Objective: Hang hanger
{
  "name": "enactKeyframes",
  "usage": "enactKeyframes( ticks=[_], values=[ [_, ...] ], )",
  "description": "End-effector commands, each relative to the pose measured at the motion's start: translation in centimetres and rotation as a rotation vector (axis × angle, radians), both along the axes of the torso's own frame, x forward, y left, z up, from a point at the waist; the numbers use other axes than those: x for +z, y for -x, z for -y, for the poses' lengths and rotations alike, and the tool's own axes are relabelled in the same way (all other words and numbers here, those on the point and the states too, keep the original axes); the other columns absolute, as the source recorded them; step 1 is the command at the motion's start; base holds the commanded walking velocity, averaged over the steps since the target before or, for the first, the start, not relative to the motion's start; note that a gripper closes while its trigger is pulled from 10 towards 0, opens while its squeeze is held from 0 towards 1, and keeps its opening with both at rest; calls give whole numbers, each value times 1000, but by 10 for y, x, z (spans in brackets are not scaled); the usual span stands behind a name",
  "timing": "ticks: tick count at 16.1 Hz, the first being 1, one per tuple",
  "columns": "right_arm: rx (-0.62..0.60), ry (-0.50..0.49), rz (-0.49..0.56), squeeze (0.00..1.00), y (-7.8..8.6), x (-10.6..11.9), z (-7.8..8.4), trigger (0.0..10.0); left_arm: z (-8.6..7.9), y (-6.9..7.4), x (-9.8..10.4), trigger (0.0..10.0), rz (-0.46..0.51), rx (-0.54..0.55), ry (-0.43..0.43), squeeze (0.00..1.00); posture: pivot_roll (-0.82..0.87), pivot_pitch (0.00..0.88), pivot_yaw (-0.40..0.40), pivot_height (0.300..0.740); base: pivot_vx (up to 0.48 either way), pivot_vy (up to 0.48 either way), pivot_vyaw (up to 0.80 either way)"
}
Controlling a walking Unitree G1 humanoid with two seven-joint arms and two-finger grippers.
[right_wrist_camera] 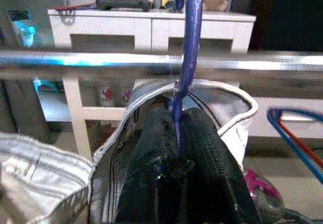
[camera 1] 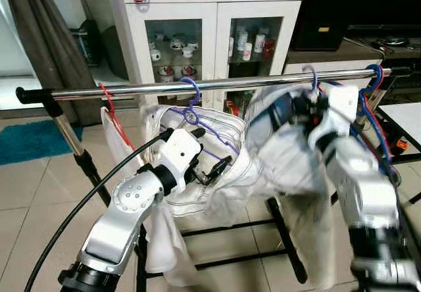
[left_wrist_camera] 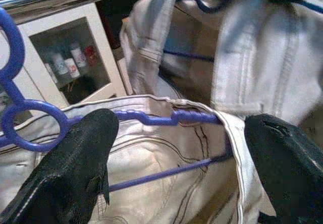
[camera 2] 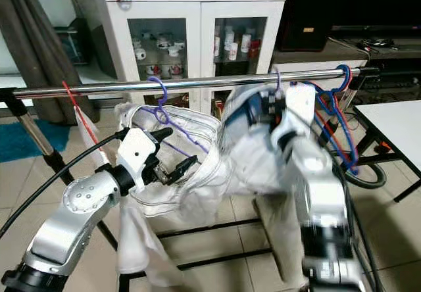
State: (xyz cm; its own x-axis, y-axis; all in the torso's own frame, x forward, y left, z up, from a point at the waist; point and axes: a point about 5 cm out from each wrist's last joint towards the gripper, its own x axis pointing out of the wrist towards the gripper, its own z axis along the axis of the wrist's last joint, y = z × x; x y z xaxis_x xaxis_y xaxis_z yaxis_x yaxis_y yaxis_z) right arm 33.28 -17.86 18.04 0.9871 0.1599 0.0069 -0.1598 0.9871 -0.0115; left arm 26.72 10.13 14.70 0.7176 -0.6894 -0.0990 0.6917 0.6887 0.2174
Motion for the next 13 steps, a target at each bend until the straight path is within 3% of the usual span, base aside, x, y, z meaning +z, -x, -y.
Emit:
enactKeyframes(
  ticks=[1, 4, 8, 12, 13],
  values=[
    [-14, -14, 44, 0, -5, 15, 3, 10000, 1, 1, 3, 10000, 4, -12, 0, 0, 54, 0, -15, 740, 0, 0, 0],
    [-98, 11, -72, 0, -21, 5, 14, 10000, 1, 2, 4, 10000, -10, -18, -4, 0, 55, 0, -22, 740, 0, 0, 0],
    [-145, 11, -115, 0, -33, -3, 25, 10000, 2, 2, 4, 10000, -17, -31, -13, 0, 61, 0, -17, 740, 0, 0, 0],
    [-204, 5, -161, 0, -46, -8, 51, 10000, 3, 3, 5, 10000, -27, -59, -23, 0, 66, 0, -18, 740, 0, 0, 0],
    [-220, 32, -183, 0, -49, -10, 65, 10000, 3, 5, 6, 10000, -33, -78, -18, 0, 70, 0, -21, 740, 0, 0, 0]
  ],
)
